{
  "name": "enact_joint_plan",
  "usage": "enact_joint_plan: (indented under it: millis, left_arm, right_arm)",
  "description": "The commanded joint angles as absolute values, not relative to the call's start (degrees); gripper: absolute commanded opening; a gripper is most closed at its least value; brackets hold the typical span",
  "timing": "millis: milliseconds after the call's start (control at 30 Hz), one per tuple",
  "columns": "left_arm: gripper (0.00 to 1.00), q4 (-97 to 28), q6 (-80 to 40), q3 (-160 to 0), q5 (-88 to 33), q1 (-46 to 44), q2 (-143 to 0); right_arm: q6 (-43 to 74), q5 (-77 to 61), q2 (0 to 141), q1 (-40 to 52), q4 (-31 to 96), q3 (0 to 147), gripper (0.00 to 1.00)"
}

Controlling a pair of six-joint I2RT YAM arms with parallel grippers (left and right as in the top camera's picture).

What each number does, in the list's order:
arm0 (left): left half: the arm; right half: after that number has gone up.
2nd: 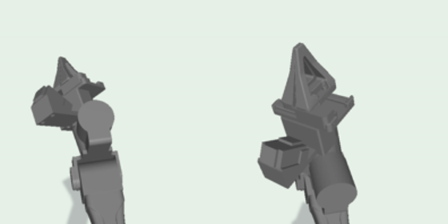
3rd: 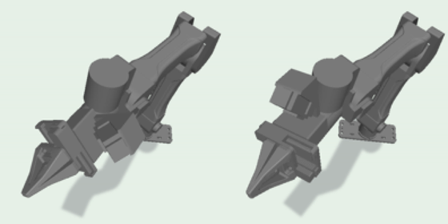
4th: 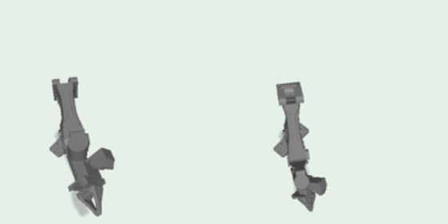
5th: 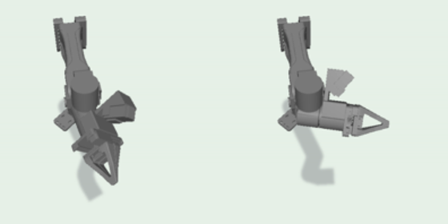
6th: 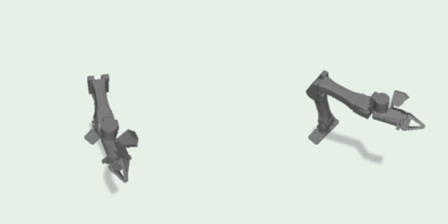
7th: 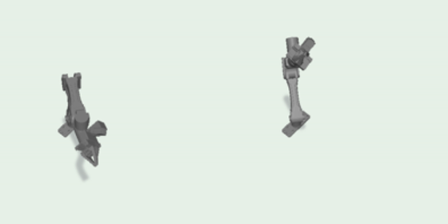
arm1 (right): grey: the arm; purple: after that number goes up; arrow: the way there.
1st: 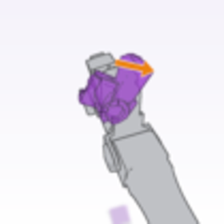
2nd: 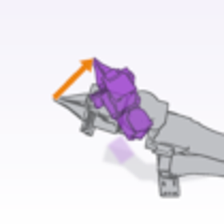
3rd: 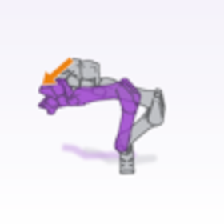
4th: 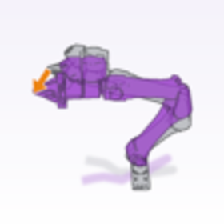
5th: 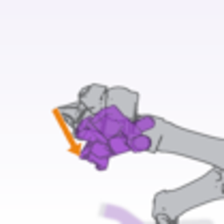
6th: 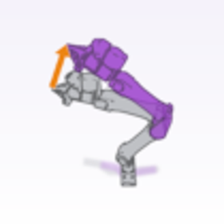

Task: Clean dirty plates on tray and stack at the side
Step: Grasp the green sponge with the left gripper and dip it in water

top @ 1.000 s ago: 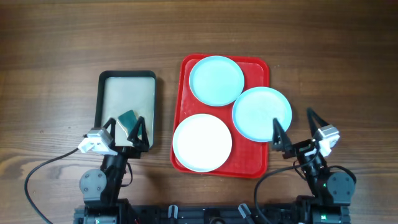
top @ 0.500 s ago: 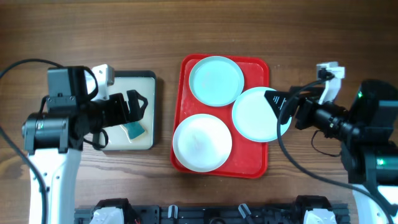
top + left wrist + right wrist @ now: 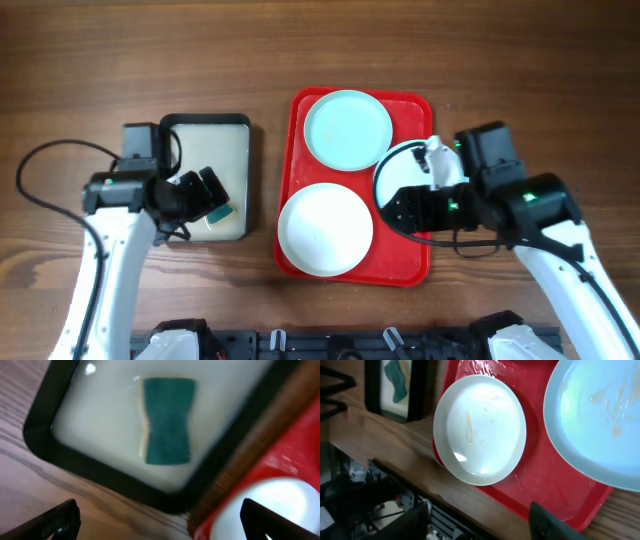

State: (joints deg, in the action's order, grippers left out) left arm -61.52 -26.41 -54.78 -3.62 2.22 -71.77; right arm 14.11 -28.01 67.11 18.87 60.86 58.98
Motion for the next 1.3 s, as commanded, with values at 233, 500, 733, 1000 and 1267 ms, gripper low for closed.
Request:
enact_joint_plan:
  millis: [233, 500, 733, 1000, 1267]
  left_arm:
    - [0.21, -41.6, -32.4, -50.04, -4.49, 2.15, -96.47]
    - [0.53, -49.98, -22.02, -62.15, -4.49, 2.13, -92.44]
    - [0.51, -46.63, -21.34, -54.0, -4.32, 0.23, -92.64]
    - [0.04, -45.04, -20.67, -51.31, -3.81, 0.12, -92.12]
    - [0.57, -54.72, -18.28, -63.09, -0.95, 0.14, -92.71]
  right_arm:
    - [16.95, -24.6, 68.1, 21.58, 58.74, 59.51, 0.61]
    - [20.14, -21.19, 68.1, 21.58, 57.65, 59.51, 0.62]
    - [20.23, -21.19, 68.1, 21.58, 57.58, 59.51, 0.62]
    - [21.26, -20.95, 68.1, 21.58, 57.39, 59.51, 0.62]
    - [22.7, -20.95, 68.1, 21.58, 57.01, 59.51, 0.62]
